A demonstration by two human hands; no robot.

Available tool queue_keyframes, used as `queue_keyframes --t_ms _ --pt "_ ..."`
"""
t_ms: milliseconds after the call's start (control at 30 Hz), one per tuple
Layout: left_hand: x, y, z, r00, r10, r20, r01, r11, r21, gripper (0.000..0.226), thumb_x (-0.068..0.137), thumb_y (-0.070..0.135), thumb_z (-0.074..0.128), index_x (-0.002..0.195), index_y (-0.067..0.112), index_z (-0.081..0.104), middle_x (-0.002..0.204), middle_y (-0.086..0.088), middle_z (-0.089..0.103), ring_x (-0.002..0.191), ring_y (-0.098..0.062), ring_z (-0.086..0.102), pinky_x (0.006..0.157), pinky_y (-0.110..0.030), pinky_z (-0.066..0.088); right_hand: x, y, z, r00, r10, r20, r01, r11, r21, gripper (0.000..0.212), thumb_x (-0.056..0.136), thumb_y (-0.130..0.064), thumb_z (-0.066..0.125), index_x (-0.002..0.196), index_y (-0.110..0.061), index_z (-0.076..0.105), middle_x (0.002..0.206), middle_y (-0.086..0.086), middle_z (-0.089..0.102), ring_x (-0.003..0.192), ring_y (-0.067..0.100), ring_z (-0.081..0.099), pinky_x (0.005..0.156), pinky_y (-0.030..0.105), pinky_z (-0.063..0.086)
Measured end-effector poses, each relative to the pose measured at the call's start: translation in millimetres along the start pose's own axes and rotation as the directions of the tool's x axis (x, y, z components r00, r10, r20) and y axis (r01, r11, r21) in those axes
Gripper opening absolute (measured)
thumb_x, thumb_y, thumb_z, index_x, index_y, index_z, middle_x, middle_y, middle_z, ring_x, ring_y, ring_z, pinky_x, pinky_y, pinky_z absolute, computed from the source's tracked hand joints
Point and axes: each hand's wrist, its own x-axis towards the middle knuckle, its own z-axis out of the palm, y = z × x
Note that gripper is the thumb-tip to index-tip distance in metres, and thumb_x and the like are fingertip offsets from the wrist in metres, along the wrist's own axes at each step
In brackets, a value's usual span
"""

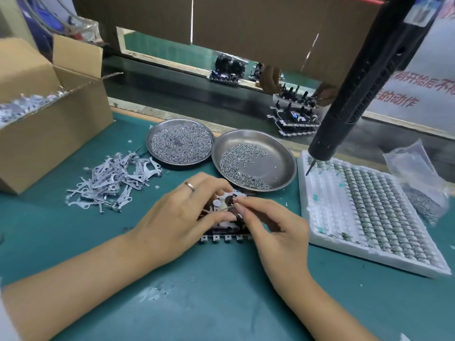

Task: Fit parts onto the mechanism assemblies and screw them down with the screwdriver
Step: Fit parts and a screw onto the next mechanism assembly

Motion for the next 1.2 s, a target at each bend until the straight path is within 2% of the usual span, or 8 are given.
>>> queue_keyframes --t_ms 167,267,467,700,834,934,1034,1200 --pt "4.0 -10.3 -20.0 0.999 -0.044 0.009 0.042 0.986 0.16 0.031 0.084 0.043 0.056 0.098 0.018 0.065 0.092 0.01 0.061 0.088 -0.011 0.057 0.08 -0.033 0.048 -0.5 -1.7 -4.3 0.987 0.148 -0.066 -0.138 0.981 0.136 0.012 0.079 -0.014 0.074 0.085 -0.024 0.076 0.083 -0.004 0.075 0.079 0.015 0.071 0.074 0.024 0.054" --pt "5.8 -19.7 -30.9 0.974 -0.186 0.125 0.174 0.98 0.101 0.019 0.082 0.046 0.056 0.095 0.032 0.06 0.091 0.021 0.054 0.09 -0.003 0.052 0.082 -0.03 0.044 0.7 -2.5 -6.2 0.974 0.211 -0.083 -0.193 0.964 0.184 0.01 0.077 -0.019 0.072 0.085 -0.024 0.075 0.08 0.0 0.074 0.079 0.021 0.072 0.075 0.026 0.055" --pt "10.2 -24.9 -33.9 0.907 -0.252 0.337 0.304 0.947 -0.109 0.02 0.076 0.048 0.063 0.093 0.038 0.068 0.088 0.021 0.063 0.09 -0.004 0.058 0.08 -0.014 0.043 1.1 -2.5 -5.4 0.979 0.187 -0.086 -0.173 0.974 0.147 0.017 0.08 -0.008 0.073 0.082 -0.026 0.074 0.078 0.0 0.073 0.077 0.021 0.071 0.075 0.027 0.055" --pt "12.3 -37.0 -41.5 0.867 -0.285 0.409 0.373 0.915 -0.154 0.03 0.083 0.003 0.069 0.087 0.033 0.069 0.084 0.013 0.066 0.082 -0.007 0.061 0.071 -0.013 0.046 2.1 -3.4 -7.1 0.972 0.217 -0.087 -0.198 0.962 0.188 0.016 0.08 -0.002 0.071 0.084 -0.017 0.073 0.076 0.002 0.073 0.074 0.016 0.071 0.071 0.018 0.052" --pt "13.6 -52.3 -60.2 0.886 -0.349 0.305 0.346 0.936 0.065 0.035 0.085 0.004 0.067 0.083 0.039 0.066 0.078 0.016 0.063 0.08 -0.003 0.057 0.069 -0.008 0.039 2.4 -6.4 -7.3 0.97 0.228 -0.082 -0.207 0.956 0.21 0.014 0.079 -0.009 0.072 0.08 -0.023 0.075 0.074 0.0 0.073 0.073 0.018 0.071 0.071 0.019 0.053" --pt "14.6 -51.7 -62.2 0.94 -0.311 0.142 0.258 0.918 0.302 0.022 0.086 0.013 0.062 0.087 0.034 0.07 0.091 0.012 0.062 0.087 -0.014 0.056 0.085 -0.035 0.046 2.7 -7.8 -6.9 0.965 0.248 -0.084 -0.226 0.95 0.214 0.009 0.075 -0.018 0.073 0.08 -0.025 0.076 0.075 -0.002 0.074 0.074 0.019 0.072 0.071 0.02 0.053" --pt "11.5 -25.8 -45.9 0.982 -0.187 -0.012 0.187 0.977 0.107 0.022 0.083 0.033 0.057 0.09 0.021 0.074 0.089 0.012 0.063 0.081 -0.013 0.06 0.085 -0.04 0.047 4.2 -8.9 -6.9 0.953 0.295 -0.062 -0.268 0.923 0.277 0.008 0.075 -0.012 0.074 0.078 -0.019 0.076 0.074 0.001 0.074 0.073 0.02 0.072 0.068 0.02 0.053" --pt "4.2 5.2 -13.4 0.991 -0.129 -0.02 0.124 0.977 -0.174 0.018 0.083 0.037 0.067 0.091 0.022 0.074 0.089 0.019 0.067 0.089 -0.004 0.062 0.085 -0.037 0.046 7.6 -8.3 -9.5 0.941 0.337 -0.025 -0.309 0.889 0.338 0.005 0.077 -0.008 0.073 0.08 -0.004 0.072 0.071 0.008 0.073 0.069 0.018 0.072 0.066 0.02 0.054"
